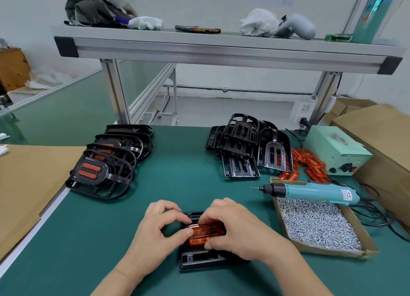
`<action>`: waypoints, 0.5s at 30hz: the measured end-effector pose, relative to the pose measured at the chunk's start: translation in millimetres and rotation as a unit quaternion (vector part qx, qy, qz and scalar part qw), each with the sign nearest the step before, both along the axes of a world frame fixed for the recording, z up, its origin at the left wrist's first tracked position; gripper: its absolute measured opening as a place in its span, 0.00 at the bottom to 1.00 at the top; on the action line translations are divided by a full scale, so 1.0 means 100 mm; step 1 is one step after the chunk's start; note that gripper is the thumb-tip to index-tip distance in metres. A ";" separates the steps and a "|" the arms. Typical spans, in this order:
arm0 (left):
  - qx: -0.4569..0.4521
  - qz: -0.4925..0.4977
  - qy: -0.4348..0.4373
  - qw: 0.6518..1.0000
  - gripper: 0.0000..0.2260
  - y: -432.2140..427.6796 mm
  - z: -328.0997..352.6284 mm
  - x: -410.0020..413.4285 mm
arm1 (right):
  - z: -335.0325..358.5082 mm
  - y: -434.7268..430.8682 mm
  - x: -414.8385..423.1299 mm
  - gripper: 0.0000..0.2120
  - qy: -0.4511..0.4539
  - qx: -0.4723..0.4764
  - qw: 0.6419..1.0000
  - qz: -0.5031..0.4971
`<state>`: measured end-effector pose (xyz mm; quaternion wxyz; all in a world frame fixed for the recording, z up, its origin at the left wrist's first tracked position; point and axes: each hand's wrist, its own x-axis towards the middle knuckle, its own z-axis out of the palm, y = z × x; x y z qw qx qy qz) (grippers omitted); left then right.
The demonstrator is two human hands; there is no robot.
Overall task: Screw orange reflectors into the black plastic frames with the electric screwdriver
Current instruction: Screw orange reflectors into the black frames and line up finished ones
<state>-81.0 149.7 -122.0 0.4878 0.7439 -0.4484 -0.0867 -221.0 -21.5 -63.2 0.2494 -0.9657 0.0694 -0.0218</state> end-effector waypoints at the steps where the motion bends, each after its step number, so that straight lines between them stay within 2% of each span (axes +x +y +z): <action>1: 0.002 -0.001 -0.003 1.000 0.10 0.00 0.00 0.00 | 0.00 0.00 0.00 0.16 -0.002 0.006 1.000 0.004; 15: 0.035 -0.009 -0.020 0.999 0.10 -0.01 -0.03 0.01 | -0.05 0.01 -0.03 0.15 -0.005 0.009 1.000 0.018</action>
